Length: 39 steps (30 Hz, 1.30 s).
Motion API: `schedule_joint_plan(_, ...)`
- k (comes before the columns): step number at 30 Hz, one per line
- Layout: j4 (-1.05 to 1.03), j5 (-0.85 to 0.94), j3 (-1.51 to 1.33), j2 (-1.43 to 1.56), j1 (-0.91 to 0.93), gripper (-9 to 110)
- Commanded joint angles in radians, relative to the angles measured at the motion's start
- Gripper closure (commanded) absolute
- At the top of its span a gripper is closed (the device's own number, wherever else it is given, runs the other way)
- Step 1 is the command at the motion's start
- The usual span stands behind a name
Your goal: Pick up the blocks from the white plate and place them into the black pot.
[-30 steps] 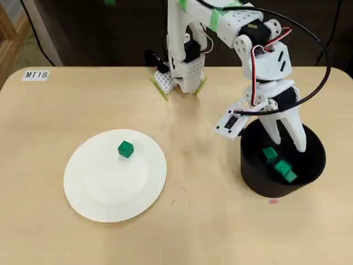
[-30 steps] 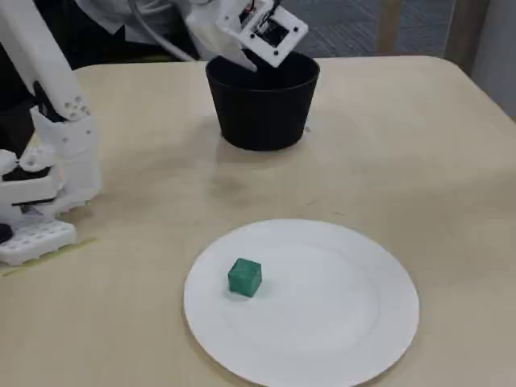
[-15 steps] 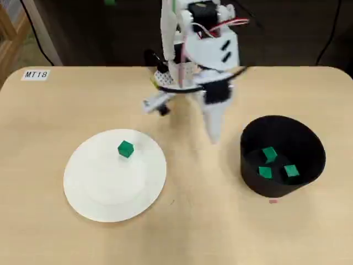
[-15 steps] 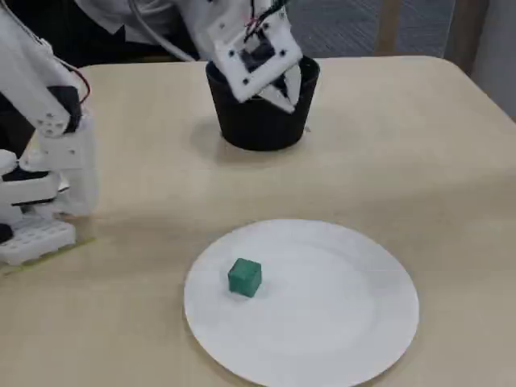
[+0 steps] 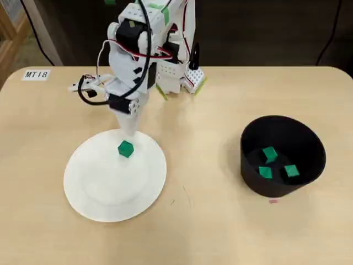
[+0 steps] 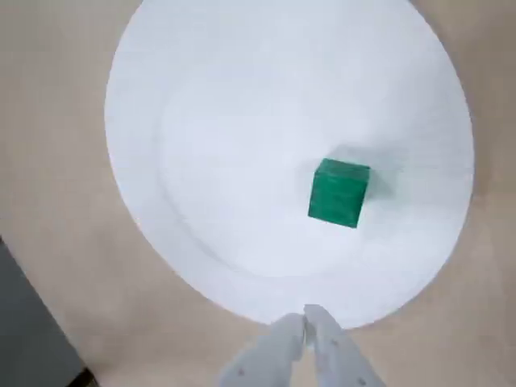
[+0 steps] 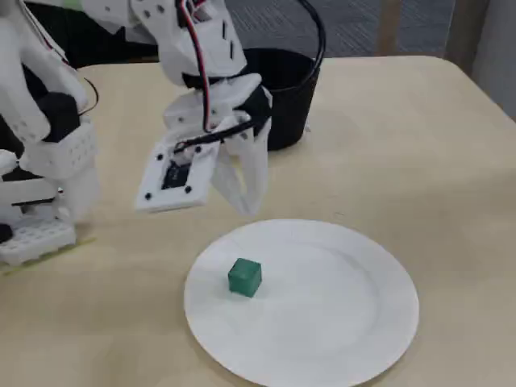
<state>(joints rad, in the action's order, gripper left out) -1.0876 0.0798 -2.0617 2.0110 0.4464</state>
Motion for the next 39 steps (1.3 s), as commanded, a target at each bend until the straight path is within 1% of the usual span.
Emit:
schedule_joint_plan(1, 0.078, -0.011, -0.06, 0.055, 0.037, 104)
schedule_joint_plan(4, 0.115, -0.029, -0.092, 0.063, 0.052, 104)
schedule_joint_plan(10, 0.1, -0.049, -0.086, 0.049, 0.075, 104)
schedule_joint_plan(13, 0.052, -0.02, -0.081, 0.041, 0.074, 83)
schedule_joint_plan(14, 0.04, -0.02, -0.081, 0.035, 0.075, 78)
schedule_joint_plan(15, 0.031, -0.02, -0.081, 0.032, 0.078, 77)
schedule_joint_plan(28, -0.008, 0.008, -0.046, -0.103, 0.11, 67)
schedule_joint_plan(39, 0.011, 0.021, 0.025, -0.216, 0.094, 67)
